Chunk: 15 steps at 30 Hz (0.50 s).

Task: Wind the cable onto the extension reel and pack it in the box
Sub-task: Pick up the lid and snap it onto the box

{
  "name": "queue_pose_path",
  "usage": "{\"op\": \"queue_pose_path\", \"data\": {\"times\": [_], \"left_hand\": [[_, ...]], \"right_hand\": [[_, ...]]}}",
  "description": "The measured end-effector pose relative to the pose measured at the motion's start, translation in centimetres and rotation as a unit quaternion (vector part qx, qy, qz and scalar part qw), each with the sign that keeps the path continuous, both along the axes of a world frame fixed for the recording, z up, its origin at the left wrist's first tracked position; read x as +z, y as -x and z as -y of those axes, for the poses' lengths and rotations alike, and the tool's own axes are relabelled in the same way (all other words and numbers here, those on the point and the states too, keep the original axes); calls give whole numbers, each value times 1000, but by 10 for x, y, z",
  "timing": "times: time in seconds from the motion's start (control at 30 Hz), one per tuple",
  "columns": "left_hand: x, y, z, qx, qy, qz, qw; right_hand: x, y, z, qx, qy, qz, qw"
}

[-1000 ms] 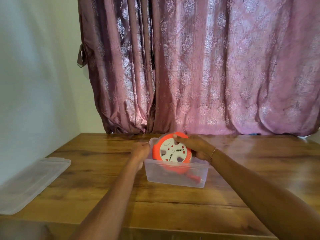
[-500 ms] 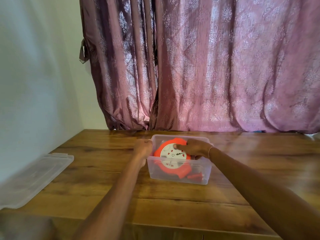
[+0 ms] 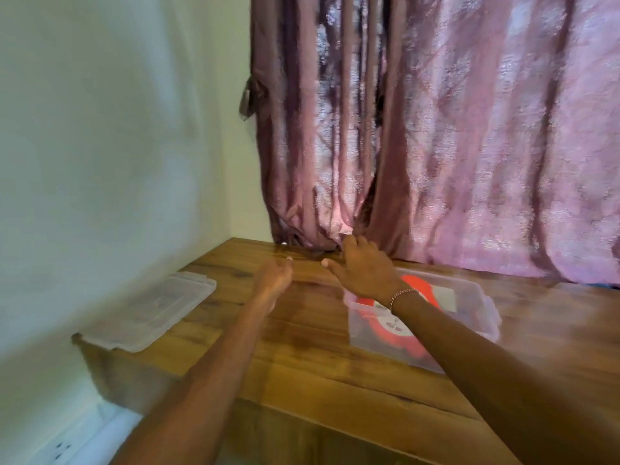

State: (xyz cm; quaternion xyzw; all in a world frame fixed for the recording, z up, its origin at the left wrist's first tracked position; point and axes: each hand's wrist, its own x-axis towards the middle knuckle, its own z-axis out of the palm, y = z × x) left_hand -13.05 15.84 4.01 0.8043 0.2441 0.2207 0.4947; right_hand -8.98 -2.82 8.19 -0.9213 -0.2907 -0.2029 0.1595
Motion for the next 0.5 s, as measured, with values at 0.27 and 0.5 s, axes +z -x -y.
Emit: {"op": "queue_pose_path", "data": {"times": [0.27, 0.5], "left_hand": [[-3, 83, -127, 172, -82, -87, 978], [-33, 148, -181, 306, -120, -182, 927]], "right_hand": [[-27, 5, -171, 163, 71, -133, 975], [-76, 2, -283, 227, 78, -175, 955]]}}
